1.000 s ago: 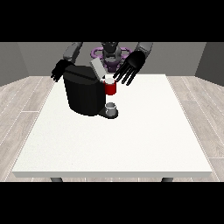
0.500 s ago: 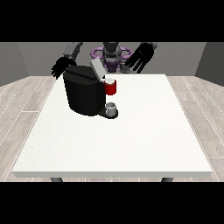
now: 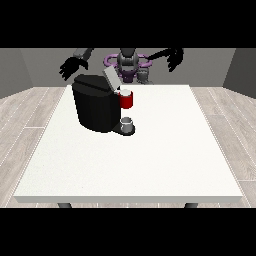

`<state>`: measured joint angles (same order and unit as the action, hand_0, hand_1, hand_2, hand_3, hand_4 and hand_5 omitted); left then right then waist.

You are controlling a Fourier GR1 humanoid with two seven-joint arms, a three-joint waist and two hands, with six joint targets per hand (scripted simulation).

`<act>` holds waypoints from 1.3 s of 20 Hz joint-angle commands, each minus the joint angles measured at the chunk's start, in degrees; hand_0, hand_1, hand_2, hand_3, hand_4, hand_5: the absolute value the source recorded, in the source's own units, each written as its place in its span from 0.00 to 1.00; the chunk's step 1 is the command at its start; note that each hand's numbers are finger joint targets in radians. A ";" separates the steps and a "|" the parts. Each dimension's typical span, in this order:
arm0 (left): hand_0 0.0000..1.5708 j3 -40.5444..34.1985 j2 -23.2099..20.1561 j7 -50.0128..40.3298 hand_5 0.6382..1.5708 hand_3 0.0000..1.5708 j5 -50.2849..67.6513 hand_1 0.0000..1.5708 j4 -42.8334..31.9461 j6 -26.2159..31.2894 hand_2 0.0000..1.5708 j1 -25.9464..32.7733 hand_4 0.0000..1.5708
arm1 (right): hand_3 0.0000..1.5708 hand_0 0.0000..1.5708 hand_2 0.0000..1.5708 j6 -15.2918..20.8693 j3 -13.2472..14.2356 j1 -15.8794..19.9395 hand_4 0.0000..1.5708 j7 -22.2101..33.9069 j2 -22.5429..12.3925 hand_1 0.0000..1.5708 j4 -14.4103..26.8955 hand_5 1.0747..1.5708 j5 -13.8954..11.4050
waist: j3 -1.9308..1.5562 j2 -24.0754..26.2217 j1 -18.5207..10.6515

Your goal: Insert the coffee pod into the coffee machine and close the lid

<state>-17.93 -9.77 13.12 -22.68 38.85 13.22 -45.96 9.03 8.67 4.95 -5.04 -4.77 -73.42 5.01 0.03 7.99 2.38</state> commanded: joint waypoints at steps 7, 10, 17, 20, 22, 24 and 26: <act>0.00 -2.17 5.31 1.64 1.00 0.00 6.15 0.00 2.52 0.80 0.00 13.44 0.00 | 0.00 0.00 0.00 -6.35 -3.10 0.44 0.18 4.67 -4.38 0.00 -7.24 1.00 0.15 | 0.00 6.83 -4.09; 0.00 -3.96 4.11 -0.39 1.00 0.00 9.64 0.00 3.38 4.18 0.00 14.06 0.00 | 0.00 0.00 0.00 -7.08 -4.95 1.73 0.00 6.49 -4.92 0.00 -10.73 1.00 -0.78 | -0.01 7.74 -3.86; 0.00 -1.43 8.25 -3.03 1.00 0.00 12.98 0.00 10.86 5.78 0.00 18.26 0.00 | 0.00 0.00 0.00 -9.89 -4.42 3.73 0.00 4.64 -6.15 0.00 -8.59 1.00 -0.38 | -0.05 6.34 -10.25; 0.00 -0.85 9.26 -4.15 1.00 0.00 14.51 0.00 13.70 5.53 0.00 18.39 0.06 | 0.00 0.00 0.00 -8.46 -5.53 9.77 0.00 7.82 -6.19 0.00 -9.41 1.00 -2.19 | -0.04 3.98 -10.81; 0.00 1.81 9.70 -4.61 1.00 0.00 14.26 0.00 17.13 5.53 0.00 20.83 0.14 | 0.00 0.00 0.00 -10.90 -4.82 10.10 0.15 8.01 -8.10 0.00 -7.87 1.00 -1.73 | -0.04 4.29 -12.14; 0.00 0.54 8.34 -2.29 1.00 0.00 15.65 0.00 18.56 4.19 0.00 23.80 0.07 | 0.00 0.00 0.00 -9.20 -8.24 11.24 0.14 9.88 -4.89 0.00 -12.16 1.00 -3.30 | -0.02 2.51 -8.74; 0.00 1.57 7.63 -4.29 1.00 0.00 16.79 0.00 22.11 6.11 0.00 25.34 0.00 | 0.00 0.00 0.00 -9.41 -8.20 9.15 0.00 5.54 -3.62 0.00 -9.51 1.00 -3.78 | -0.04 1.21 -10.11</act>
<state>-17.47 -1.66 9.85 -7.41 56.33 18.15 -23.83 -1.11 2.13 14.17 2.48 -10.49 -83.47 2.91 0.01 11.04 -7.17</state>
